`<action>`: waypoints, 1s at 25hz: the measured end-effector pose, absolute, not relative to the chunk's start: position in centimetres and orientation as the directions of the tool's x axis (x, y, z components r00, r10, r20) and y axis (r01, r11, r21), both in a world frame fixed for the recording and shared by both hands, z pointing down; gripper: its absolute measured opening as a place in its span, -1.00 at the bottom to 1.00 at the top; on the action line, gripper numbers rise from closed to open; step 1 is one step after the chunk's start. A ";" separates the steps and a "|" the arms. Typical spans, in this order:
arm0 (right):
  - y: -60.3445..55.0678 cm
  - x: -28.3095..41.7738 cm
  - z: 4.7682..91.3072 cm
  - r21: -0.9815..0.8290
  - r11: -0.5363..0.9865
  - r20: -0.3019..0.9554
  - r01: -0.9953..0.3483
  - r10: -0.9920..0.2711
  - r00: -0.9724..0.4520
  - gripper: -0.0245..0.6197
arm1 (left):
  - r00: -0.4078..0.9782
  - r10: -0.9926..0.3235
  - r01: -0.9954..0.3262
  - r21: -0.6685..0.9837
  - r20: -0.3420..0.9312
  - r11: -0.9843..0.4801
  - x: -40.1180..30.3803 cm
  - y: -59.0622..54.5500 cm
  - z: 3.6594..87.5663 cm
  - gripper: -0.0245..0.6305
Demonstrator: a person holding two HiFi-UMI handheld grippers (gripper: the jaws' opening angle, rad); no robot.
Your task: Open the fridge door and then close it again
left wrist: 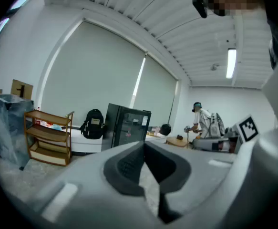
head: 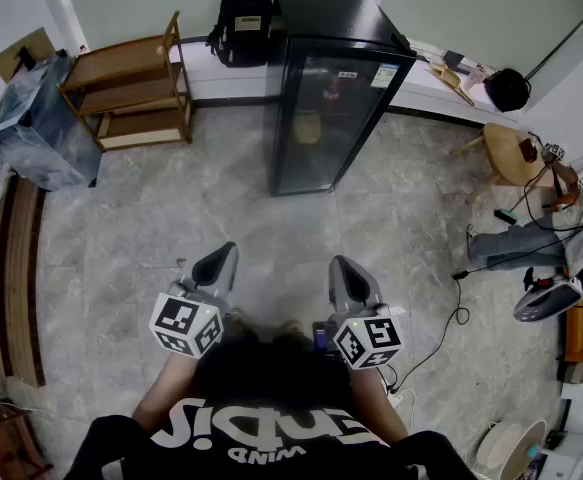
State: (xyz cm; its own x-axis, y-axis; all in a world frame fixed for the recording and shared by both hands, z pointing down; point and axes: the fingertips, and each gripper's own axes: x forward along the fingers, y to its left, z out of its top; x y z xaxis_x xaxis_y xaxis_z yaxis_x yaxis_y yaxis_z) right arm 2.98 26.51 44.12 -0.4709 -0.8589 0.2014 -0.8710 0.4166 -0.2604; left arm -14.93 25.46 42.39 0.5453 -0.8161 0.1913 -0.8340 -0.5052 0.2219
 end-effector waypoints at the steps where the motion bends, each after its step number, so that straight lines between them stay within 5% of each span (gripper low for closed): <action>1: 26.5 2.9 44.2 -0.259 0.417 0.202 -0.871 -0.859 -0.471 -0.93 | 0.547 -0.815 -0.833 0.222 0.191 -0.507 -14.9 25.4 42.4 -0.93; 25: 25.4 -0.8 44.1 -0.270 0.303 0.178 -0.914 -0.917 -0.357 -0.93 | 0.657 -0.731 -0.752 0.225 0.185 -0.620 -18.0 21.6 43.5 -0.93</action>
